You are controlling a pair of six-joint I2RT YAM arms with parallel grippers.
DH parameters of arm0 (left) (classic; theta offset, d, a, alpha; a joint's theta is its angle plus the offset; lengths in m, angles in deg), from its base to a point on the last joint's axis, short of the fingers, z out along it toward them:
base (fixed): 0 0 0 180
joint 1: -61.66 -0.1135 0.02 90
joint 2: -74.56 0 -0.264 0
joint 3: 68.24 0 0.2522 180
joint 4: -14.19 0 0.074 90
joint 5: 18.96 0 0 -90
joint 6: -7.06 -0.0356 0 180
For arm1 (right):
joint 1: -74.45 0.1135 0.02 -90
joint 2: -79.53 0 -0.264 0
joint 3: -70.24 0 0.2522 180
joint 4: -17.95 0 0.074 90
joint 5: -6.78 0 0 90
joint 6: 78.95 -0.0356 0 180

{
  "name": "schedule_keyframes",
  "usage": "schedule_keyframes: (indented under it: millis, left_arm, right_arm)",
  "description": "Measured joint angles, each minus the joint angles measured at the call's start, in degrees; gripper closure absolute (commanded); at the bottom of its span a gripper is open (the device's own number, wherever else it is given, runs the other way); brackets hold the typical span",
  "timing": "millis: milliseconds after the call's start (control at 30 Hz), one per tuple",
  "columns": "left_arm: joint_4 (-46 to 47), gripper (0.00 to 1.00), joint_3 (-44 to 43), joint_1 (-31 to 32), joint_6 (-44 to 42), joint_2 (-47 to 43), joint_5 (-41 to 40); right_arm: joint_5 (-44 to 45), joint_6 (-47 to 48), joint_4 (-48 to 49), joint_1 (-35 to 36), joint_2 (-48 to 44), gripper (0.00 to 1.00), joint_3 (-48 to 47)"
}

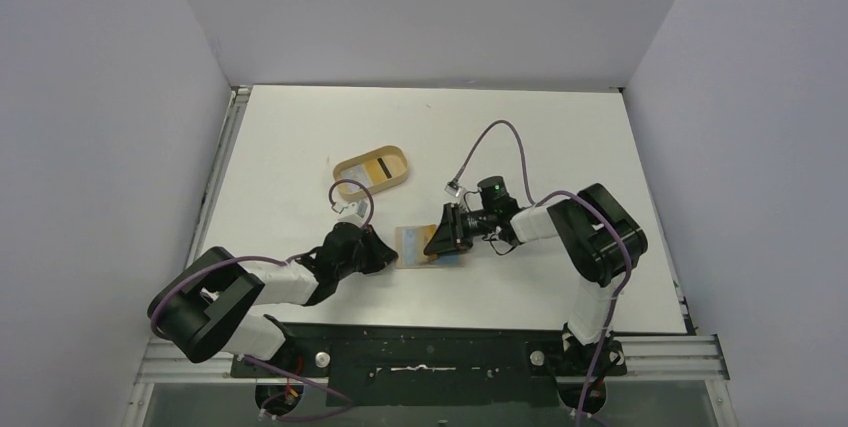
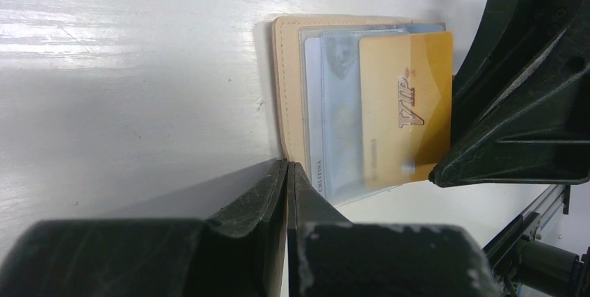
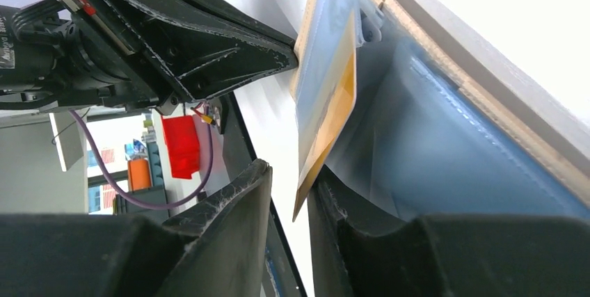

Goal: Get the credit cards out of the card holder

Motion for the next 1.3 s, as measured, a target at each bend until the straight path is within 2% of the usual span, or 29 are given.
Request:
schedule_keyframes:
  millis: [233, 333, 433, 700, 1033, 1300]
  left_arm:
    - [0.00, 1.00, 0.00, 0.00, 0.00, 0.00, 0.02]
    - [0.00, 1.00, 0.00, -0.11, 0.00, 0.00, 0.15]
    - [0.07, 1.00, 0.00, -0.15, 0.00, 0.11, 0.22]
    - [0.44, 1.00, 0.00, -0.26, -0.02, 0.35, 0.44]
    - [0.22, 1.00, 0.20, -0.63, -0.02, -0.07, 0.57]
    - [-0.81, 1.00, 2.56, -1.11, 0.44, -3.41, -1.16]
  right_arm:
    - [0.00, 0.79, -0.28, -0.72, 0.24, 0.78, 1.33]
    - [-0.02, 1.05, -0.37, -1.03, 0.24, 0.93, 2.43]
    - [0.04, 1.29, -0.68, -1.51, 0.24, 0.99, 3.50]
    - [0.96, 1.88, -2.54, -3.13, -1.07, 1.00, 5.09]
    - [7.58, 9.88, -20.55, -5.05, -12.55, 1.00, 1.77]
    - [11.37, 16.98, -35.89, -5.60, -15.08, 1.00, -14.71]
